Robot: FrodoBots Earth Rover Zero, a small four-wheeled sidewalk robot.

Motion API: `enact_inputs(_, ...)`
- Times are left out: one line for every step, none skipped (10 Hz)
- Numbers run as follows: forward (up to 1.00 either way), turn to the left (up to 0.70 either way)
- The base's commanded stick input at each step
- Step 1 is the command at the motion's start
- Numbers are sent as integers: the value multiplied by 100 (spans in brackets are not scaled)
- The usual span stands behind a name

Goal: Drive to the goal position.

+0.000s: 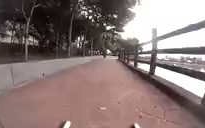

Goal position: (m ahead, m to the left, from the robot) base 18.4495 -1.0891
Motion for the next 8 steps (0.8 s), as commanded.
enact_inputs(100, 0)
enact_inputs(100, 0)
enact_inputs(100, 0)
enact_inputs(100, 0)
enact_inputs(100, 0)
enact_inputs(100, 0)
enact_inputs(100, 0)
enact_inputs(100, -1)
